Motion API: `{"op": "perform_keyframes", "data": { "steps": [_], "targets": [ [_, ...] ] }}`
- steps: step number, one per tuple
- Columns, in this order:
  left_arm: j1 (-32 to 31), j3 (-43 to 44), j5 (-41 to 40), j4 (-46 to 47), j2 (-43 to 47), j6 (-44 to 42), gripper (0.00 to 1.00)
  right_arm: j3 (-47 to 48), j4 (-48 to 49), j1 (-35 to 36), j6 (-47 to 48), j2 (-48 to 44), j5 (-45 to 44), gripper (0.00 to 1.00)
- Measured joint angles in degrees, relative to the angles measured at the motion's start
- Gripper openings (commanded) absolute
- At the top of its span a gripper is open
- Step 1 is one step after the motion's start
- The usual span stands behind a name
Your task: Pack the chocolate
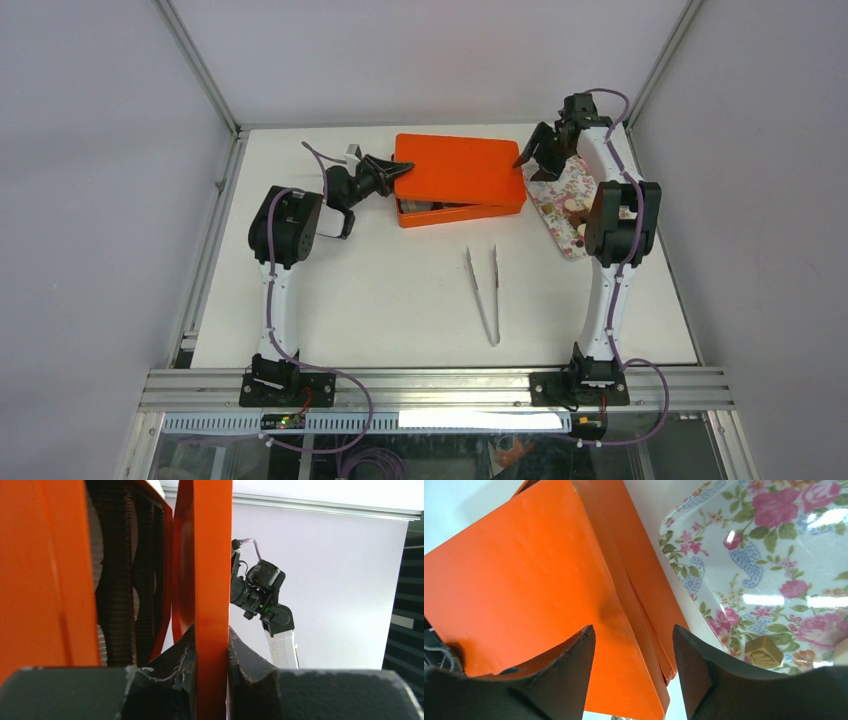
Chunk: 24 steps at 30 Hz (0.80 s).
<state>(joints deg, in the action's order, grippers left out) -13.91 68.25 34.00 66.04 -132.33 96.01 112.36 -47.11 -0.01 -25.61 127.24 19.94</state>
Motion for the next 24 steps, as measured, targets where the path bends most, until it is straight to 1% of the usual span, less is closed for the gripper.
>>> {"op": "perform_keyframes", "data": {
  "steps": [6, 11, 14, 24],
  "targets": [
    [0.0, -1.73, 0.07, 0.07, -0.33, -0.2, 0.0, -0.5, 0.9, 0.0, 0.0, 0.22, 1.99, 0.61],
    [0.0, -1.73, 0.63, 0.07, -0.44, -0.48, 0.0, -0.52, 1.05, 0.0, 0.0, 0.83, 2.82, 0.51],
    [0.0, -1.73, 0.94, 0.07, -0.52, -0.55, 0.0, -0.52, 1.07, 0.0, -0.02, 1.14, 3.3, 0.49],
    [0.02, -1.53, 1.16, -0.02, -0.55, -0.74, 0.0, -0.5, 1.92, -0.07, -0.13, 1.55, 4.98, 0.34]
  ]
}}
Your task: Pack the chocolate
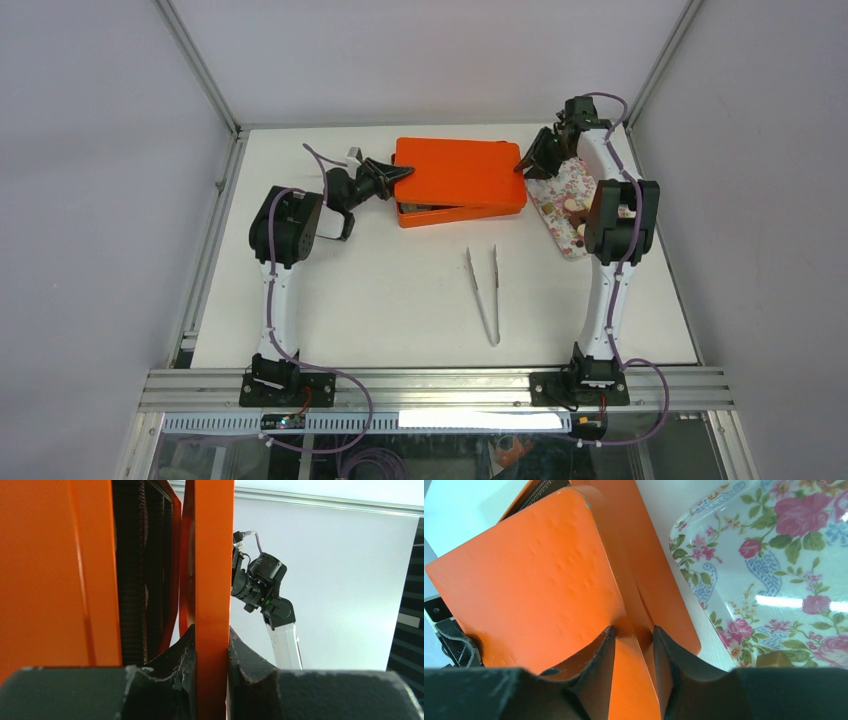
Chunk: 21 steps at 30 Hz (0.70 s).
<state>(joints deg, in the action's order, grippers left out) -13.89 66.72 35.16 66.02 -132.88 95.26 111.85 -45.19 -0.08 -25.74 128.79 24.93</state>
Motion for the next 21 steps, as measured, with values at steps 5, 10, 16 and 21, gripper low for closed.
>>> {"op": "perform_keyframes", "data": {
  "steps": [5, 10, 16, 21],
  "targets": [
    [0.09, 1.14, 1.09, -0.11, 0.0, -0.2, 0.18, 0.0, 0.92, -0.55, -0.37, 0.09, 0.66, 0.29],
    [0.07, 2.19, 2.69, -0.63, -0.15, -0.33, 0.35, 0.0, 1.88, -0.68, -0.98, 0.2, 0.98, 0.29],
    [0.04, 2.78, 5.11, -2.45, -0.59, -0.79, 0.51, 0.0, 2.8, -0.52, -1.92, 0.28, 1.86, 0.29],
    [0.04, 3.93, 5.95, -3.13, -0.55, -1.25, 0.55, 0.0, 3.56, -0.52, -2.93, 0.31, 2.6, 0.29]
  ]
}}
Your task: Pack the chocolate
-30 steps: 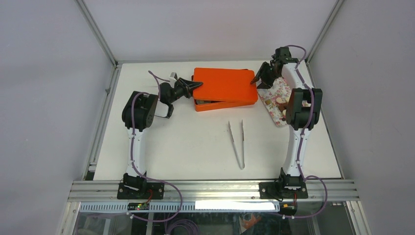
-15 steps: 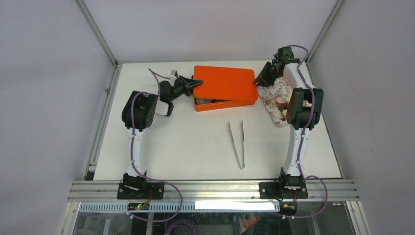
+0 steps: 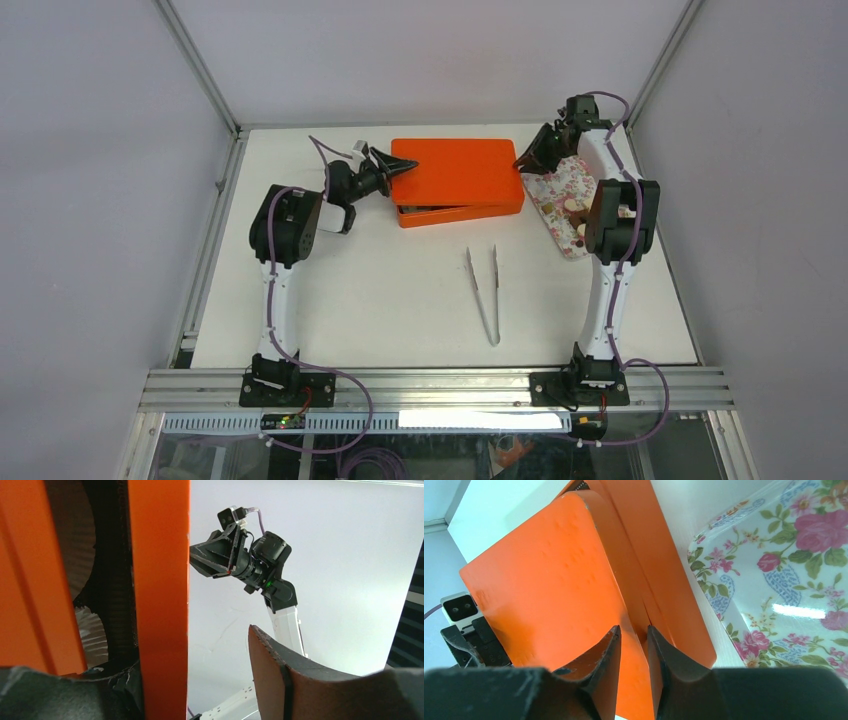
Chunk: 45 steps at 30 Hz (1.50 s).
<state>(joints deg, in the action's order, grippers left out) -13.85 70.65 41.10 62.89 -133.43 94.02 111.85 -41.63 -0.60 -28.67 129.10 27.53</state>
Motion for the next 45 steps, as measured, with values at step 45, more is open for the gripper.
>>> {"op": "perform_keyframes", "data": {
  "steps": [45],
  "targets": [
    [-1.6, 14.99, -0.33, -65.4, 10.14, -37.18, 0.73, -2.4, 3.04, -1.01, -2.27, -0.81, 2.89, 0.46]
  ]
}}
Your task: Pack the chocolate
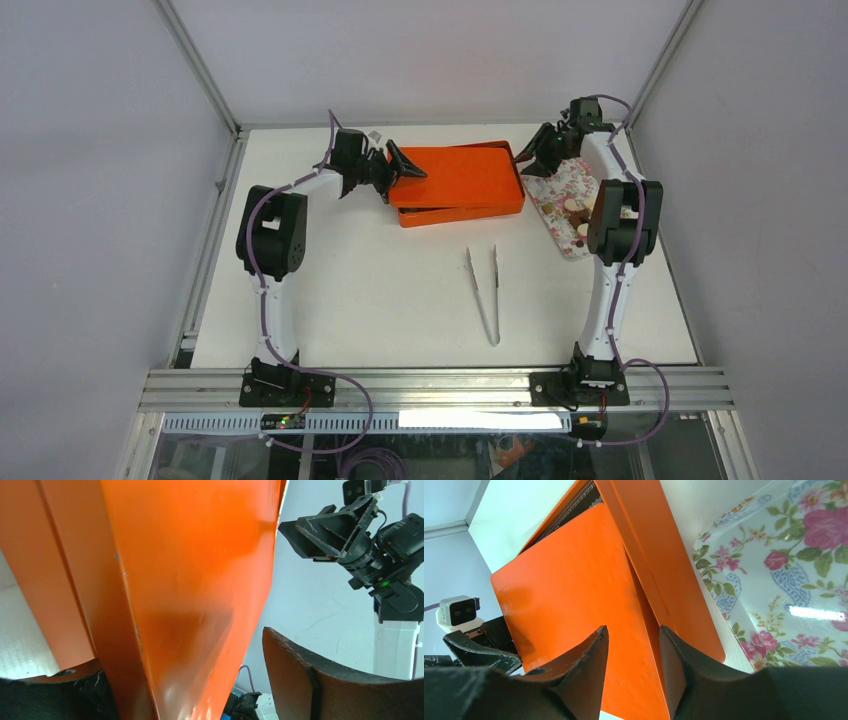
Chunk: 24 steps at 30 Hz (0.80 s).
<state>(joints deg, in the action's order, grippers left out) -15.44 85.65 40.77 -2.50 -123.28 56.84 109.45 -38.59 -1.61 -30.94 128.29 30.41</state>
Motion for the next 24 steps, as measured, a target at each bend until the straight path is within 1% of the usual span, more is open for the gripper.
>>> {"op": "perform_keyframes", "data": {
  "steps": [2, 6, 12, 18, 24],
  "targets": [
    [0.0, 0.81, -0.31, -2.67, 0.2, -1.53, 0.73, -0.31, 0.02, -0.11, 0.07, -0.24, 0.0, 0.46],
    [0.0, 1.01, -0.33, -5.11, 0.74, -3.52, 0.76, -1.33, 0.13, -0.24, 0.42, -0.83, 0.0, 0.46],
    [0.0, 1.77, 0.24, -6.51, 0.85, -6.16, 0.8, -5.7, 1.36, -0.31, 0.9, -2.99, 0.61, 0.5],
    [0.0, 2.03, 0.83, -7.02, 0.94, -8.15, 0.83, -12.28, 3.41, -0.42, 2.38, -7.08, 0.87, 0.52],
    [0.0, 3.02, 1.29, -9.55, 1.01, -10.54, 0.87, -14.71, 4.57, -0.42, 3.63, -10.4, 0.98, 0.52]
  ]
}}
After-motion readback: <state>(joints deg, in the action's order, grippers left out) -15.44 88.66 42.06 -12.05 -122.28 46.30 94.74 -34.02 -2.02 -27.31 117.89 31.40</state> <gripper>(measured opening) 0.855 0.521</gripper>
